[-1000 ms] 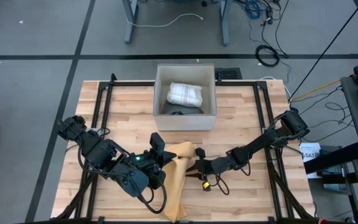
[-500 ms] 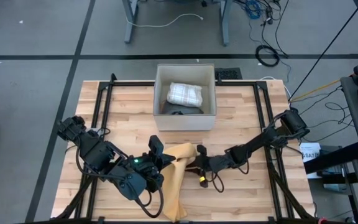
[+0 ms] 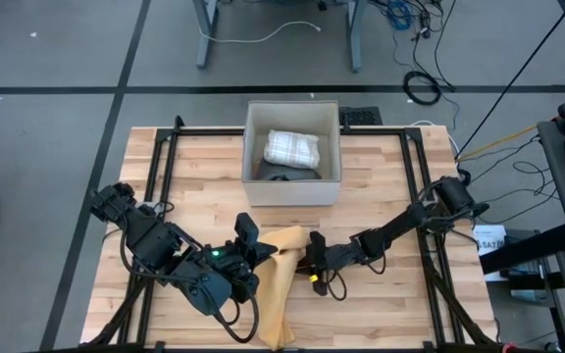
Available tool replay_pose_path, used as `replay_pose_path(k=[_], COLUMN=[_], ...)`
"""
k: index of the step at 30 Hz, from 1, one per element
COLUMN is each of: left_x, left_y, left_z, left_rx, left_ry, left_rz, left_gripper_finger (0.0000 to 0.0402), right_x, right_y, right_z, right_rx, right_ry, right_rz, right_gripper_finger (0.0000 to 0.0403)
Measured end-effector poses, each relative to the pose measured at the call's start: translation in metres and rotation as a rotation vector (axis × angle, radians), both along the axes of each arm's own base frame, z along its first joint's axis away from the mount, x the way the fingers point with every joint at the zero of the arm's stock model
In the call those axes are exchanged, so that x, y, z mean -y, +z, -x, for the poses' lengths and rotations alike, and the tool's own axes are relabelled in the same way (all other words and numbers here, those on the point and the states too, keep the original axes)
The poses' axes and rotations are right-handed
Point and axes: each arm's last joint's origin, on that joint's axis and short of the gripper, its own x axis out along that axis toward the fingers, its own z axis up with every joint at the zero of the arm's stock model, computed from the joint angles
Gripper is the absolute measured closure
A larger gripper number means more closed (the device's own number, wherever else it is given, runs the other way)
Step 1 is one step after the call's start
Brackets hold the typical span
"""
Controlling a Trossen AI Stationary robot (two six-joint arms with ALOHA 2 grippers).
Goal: Fold towel
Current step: Fold the orange towel
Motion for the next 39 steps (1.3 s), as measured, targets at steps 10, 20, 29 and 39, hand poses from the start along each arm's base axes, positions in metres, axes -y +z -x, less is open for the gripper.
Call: replay_pose_path(k=[10,20,29,39], left_x=[0.000,0.000,0.000,0.000], left_y=[0.000,0.000,0.000,0.000], left_z=[0.000,0.000,0.000,0.000], left_rx=[0.004,0.005,0.006,0.010], left_ry=[0.007,0.009,0.012,0.021], left_rz=[0.014,0.017,0.022,0.037], left_gripper_finger=[0.0401,0.0401,0.0401,0.0401], right_x=[0.000,-0.005,-0.006,-0.009], right_y=[-0.020,-0.023,-0.026,-0.011], right_z=[-0.014,-0.010,-0.008,-0.011], right_rx=[0.168,0.105,0.060,0.245], right_ry=[0.158,0.334,0.407,0.512], right_rz=[-0.120,-0.168,-0.165,-0.157], right_gripper_finger=[0.0332,0.0279,0.0281,0.0281])
